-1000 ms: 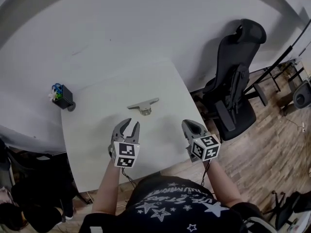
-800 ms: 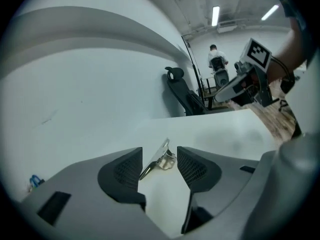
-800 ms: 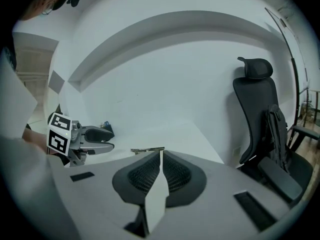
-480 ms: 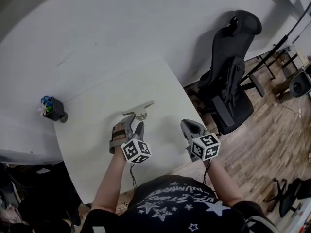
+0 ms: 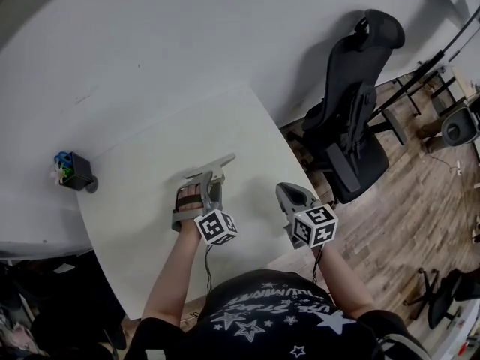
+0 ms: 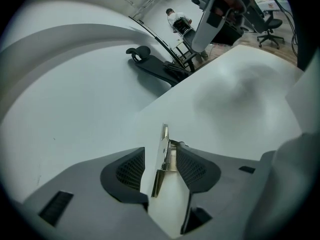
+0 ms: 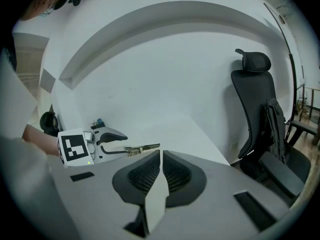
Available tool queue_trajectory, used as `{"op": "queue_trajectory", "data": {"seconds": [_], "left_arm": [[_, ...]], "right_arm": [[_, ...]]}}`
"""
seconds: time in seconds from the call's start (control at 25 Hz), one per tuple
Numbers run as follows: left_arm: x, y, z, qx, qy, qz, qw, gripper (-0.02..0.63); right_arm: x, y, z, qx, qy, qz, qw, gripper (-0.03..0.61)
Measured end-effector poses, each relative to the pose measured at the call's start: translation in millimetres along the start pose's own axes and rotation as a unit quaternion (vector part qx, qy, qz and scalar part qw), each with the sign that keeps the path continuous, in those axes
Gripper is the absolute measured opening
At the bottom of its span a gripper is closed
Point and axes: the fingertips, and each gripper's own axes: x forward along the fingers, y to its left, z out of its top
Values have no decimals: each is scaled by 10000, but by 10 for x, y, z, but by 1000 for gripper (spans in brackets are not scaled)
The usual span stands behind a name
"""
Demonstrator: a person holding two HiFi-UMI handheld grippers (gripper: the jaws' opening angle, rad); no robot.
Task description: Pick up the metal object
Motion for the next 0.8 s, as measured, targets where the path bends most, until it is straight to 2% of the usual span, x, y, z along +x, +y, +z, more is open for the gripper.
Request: {"op": "queue_trajectory", "data": {"seconds": [0.16,0.32,0.56,0.68,0.8], "left_arm": [[75,5,24,152,-9,99,9998,139],[112,-32,26,378,85,115,9992,84],[183,-61,5,570,247,192,9979,72],[199,-55,0,722,343,274,9964,43],[188,-28,22,812,305,310,9958,35]], "right_arm": [[7,-21,-12,9,27,-45,10000,49],[-13,-27,-29,10,44,-78,10000,49],[-37,7,-57,11,65,-36,10000,49],[-55,-13,-64,20,65,-51,10000,49],[-76,-26,-57,11,64,-59,10000,49]]}}
